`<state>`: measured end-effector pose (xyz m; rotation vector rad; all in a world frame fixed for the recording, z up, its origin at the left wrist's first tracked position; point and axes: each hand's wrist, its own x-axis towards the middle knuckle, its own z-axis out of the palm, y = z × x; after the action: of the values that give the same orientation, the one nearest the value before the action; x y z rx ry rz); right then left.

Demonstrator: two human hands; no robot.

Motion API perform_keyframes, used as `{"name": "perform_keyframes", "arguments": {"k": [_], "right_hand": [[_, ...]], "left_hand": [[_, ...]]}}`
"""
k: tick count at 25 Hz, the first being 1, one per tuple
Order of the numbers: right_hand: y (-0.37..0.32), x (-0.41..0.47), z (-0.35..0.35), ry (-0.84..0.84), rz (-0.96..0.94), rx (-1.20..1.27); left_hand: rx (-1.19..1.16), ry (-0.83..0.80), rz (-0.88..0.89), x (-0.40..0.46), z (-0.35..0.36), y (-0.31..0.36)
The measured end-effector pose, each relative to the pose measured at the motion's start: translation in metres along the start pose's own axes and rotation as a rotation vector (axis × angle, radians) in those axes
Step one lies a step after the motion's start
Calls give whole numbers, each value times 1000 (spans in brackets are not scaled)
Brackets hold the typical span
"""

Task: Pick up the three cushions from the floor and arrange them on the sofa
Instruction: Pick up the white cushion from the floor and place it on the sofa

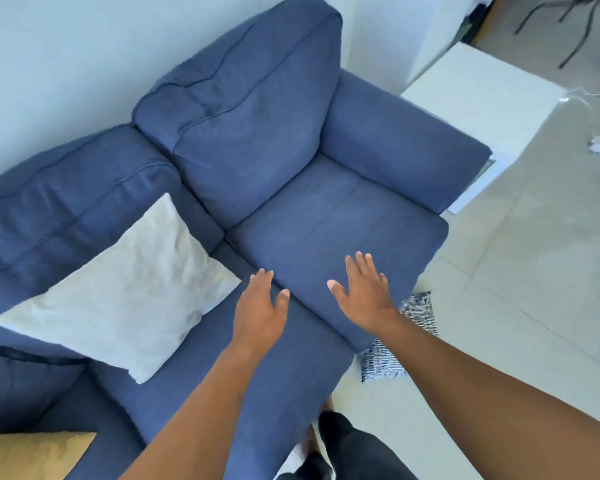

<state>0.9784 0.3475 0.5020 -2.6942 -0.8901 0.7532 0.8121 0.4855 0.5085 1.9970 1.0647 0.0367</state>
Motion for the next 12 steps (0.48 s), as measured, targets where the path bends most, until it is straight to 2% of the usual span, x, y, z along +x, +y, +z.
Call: {"name": "perform_keyframes", "arguments": {"k": [12], "right_hand": [[185,-122,-21,175,416,198]], "left_hand": [[290,-394,348,-40,144,114]]}}
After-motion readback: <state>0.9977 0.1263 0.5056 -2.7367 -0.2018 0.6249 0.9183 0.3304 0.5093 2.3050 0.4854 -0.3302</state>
